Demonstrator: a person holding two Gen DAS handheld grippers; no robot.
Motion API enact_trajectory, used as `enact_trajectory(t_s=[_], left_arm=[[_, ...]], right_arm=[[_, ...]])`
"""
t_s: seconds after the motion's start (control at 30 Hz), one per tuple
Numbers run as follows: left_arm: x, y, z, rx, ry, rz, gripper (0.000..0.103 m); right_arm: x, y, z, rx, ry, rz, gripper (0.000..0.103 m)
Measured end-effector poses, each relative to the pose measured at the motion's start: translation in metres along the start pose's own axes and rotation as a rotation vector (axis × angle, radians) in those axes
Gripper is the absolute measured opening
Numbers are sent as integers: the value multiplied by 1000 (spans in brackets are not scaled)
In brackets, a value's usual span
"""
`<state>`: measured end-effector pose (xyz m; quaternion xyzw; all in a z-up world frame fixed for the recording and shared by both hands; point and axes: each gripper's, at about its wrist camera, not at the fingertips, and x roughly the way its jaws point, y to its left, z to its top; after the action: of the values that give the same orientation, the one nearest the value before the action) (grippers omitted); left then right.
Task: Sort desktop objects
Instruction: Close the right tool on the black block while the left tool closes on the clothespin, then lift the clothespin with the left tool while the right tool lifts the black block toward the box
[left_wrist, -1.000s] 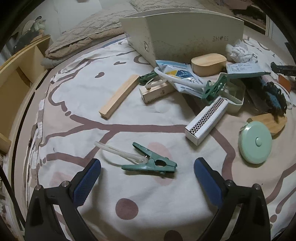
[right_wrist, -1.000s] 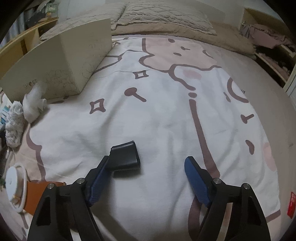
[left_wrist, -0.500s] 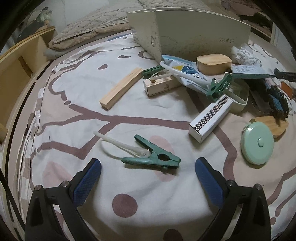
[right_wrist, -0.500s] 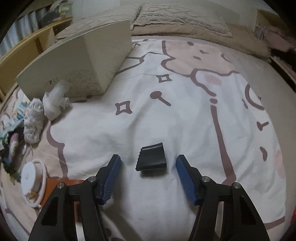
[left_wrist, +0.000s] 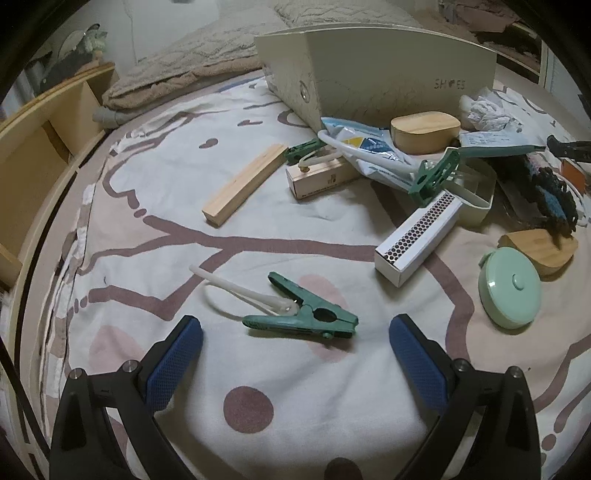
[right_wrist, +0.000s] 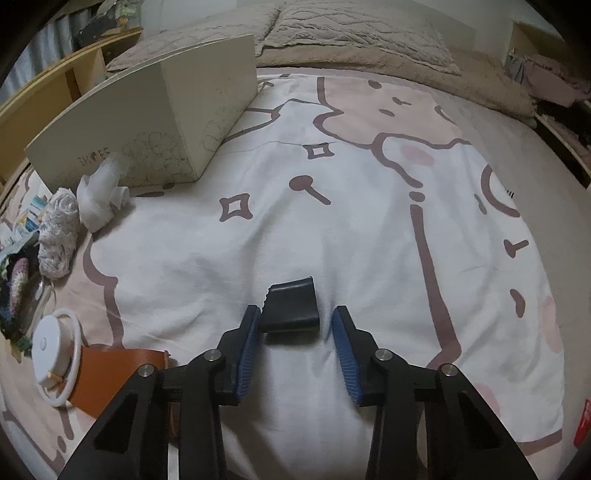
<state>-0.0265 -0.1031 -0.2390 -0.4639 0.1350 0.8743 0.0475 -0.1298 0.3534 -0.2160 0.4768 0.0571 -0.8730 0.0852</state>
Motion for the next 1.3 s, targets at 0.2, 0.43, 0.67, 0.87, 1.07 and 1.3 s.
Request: enact_trajectory(t_s=[0.2,0.43,0.67,0.87,1.07,1.3], left_arm=[[-3,0,-2,4,-28,-8,97],[-8,-3,-1,24,-45,-61,82],[-10,-6,-2,30,-52,-79,75],[-9,-6,-2,24,-52,-81,74],[-10,-1,-3,-8,-55,-95,69],[-13,3,-5,-38,-62,-114,61]], right_arm=[[5,-4,1,24,29,26,33],[3,0,-3,4,9,8,33],[3,-2,-4,9,-2,15,33],[4,-1,-4,2,-9,11,32],[-1,2,-3,-27,-25,-2,30],[2,1,-3,-25,-20,0,30]])
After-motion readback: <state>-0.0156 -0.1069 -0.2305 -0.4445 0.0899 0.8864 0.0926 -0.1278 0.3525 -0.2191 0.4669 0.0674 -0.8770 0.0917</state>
